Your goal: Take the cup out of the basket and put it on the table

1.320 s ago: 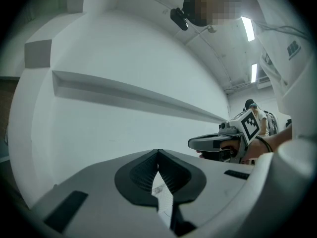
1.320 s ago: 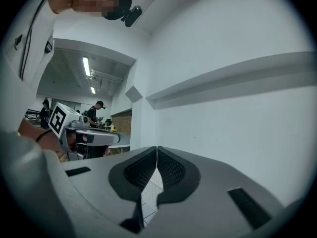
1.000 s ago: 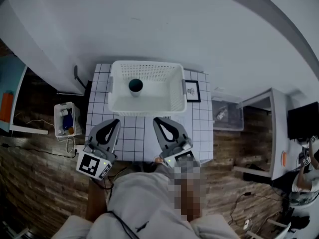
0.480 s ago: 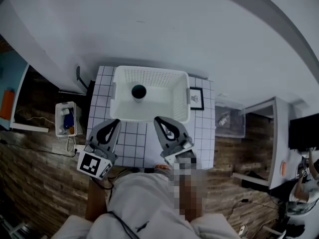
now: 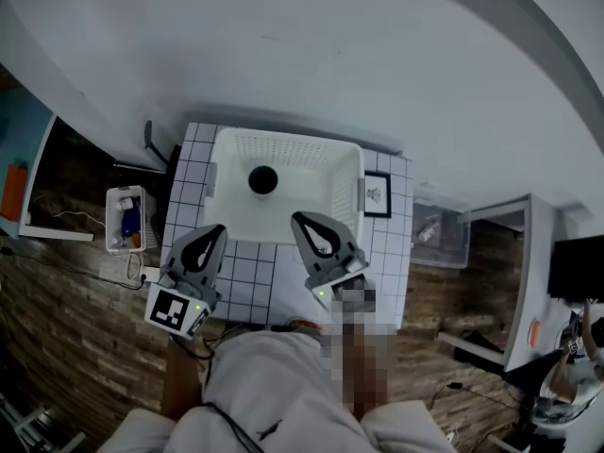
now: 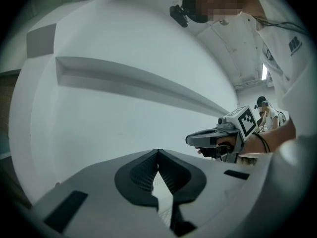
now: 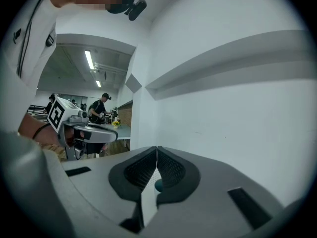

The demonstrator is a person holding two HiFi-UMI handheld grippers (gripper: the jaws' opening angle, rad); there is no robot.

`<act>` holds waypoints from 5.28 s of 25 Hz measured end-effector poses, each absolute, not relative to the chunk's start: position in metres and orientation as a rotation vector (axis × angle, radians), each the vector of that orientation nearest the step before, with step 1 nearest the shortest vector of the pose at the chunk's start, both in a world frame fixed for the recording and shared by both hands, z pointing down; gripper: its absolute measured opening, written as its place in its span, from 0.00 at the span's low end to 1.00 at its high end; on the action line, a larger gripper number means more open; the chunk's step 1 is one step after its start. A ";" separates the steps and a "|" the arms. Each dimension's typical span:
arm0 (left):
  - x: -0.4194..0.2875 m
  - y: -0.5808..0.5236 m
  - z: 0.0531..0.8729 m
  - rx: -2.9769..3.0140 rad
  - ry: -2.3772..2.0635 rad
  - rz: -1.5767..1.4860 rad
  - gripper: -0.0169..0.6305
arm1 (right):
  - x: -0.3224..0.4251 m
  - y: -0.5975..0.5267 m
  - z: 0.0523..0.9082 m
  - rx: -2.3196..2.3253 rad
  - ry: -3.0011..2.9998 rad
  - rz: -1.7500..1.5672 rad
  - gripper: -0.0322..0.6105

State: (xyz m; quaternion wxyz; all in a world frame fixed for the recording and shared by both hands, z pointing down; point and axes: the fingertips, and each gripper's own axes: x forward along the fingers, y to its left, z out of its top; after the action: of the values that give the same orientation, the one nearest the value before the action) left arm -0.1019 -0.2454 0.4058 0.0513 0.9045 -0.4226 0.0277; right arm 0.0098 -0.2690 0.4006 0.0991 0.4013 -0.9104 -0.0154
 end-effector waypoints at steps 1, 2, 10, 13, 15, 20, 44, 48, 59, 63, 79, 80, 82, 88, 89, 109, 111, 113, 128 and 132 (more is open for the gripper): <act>-0.102 -0.248 0.407 2.747 -1.289 0.090 0.04 | 0.010 -0.273 0.403 1.174 -2.685 -0.046 0.07; -0.102 -0.250 0.409 2.743 -1.292 0.097 0.04 | 0.010 -0.277 0.406 1.162 -2.675 -0.044 0.07; -0.102 -0.270 0.420 2.724 -1.313 0.146 0.04 | 0.010 -0.319 0.432 1.043 -2.549 -0.057 0.07; -0.103 -0.275 0.423 2.713 -1.314 0.154 0.04 | 0.007 -0.333 0.446 0.972 -2.502 -0.068 0.07; -0.103 -0.276 0.425 2.707 -1.313 0.156 0.04 | 0.004 -0.341 0.456 0.916 -2.474 -0.071 0.08; -0.103 -0.277 0.430 2.694 -1.309 0.163 0.04 | -0.010 -0.357 0.485 0.740 -2.428 -0.081 0.22; -0.108 -0.284 0.441 2.633 -1.336 0.169 0.04 | -0.057 -0.387 0.655 0.053 -2.022 -0.057 0.70; -0.108 -0.284 0.441 2.635 -1.332 0.170 0.04 | -0.057 -0.386 0.658 0.047 -2.018 -0.049 0.68; -0.110 -0.282 0.440 2.641 -1.330 0.168 0.04 | -0.057 -0.381 0.652 0.056 -2.008 -0.067 0.66; -0.109 -0.281 0.439 2.651 -1.328 0.170 0.04 | -0.058 -0.379 0.640 0.074 -2.029 -0.074 0.66; -0.099 -0.266 0.427 2.706 -1.278 0.152 0.04 | -0.050 -0.357 0.572 0.141 -2.075 -0.101 0.66; -0.098 -0.265 0.426 2.713 -1.272 0.151 0.04 | -0.048 -0.355 0.567 0.147 -2.073 -0.105 0.66; -0.094 -0.261 0.424 2.725 -1.257 0.146 0.04 | -0.043 -0.351 0.556 0.162 -2.074 -0.116 0.65; -0.081 -0.250 0.420 2.769 -1.202 0.148 0.04 | -0.024 -0.335 0.520 0.217 -2.091 -0.132 0.65; -0.079 -0.248 0.420 2.776 -1.191 0.148 0.04 | -0.019 -0.331 0.515 0.225 -2.089 -0.134 0.65; -0.010 -0.221 0.417 2.918 -0.905 0.140 0.04 | 0.072 -0.259 0.425 0.455 -2.110 -0.152 0.65; -0.002 -0.219 0.417 2.932 -0.868 0.141 0.04 | 0.083 -0.251 0.419 0.487 -2.107 -0.146 0.65; 0.007 -0.217 0.418 2.945 -0.834 0.142 0.04 | 0.093 -0.243 0.414 0.518 -2.100 -0.144 0.65; 0.078 -0.195 0.426 3.029 -0.525 0.164 0.04 | 0.179 -0.188 0.417 0.782 -2.006 -0.014 0.65; 0.098 -0.190 0.430 3.049 -0.450 0.157 0.04 | 0.197 -0.177 0.439 0.846 -1.989 0.054 0.65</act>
State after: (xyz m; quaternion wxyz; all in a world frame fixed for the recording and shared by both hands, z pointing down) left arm 0.0976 -0.1895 0.4305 0.0280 0.9876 -0.1458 0.0510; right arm 0.1969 -0.1775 0.4386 0.4702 0.3452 -0.8119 0.0221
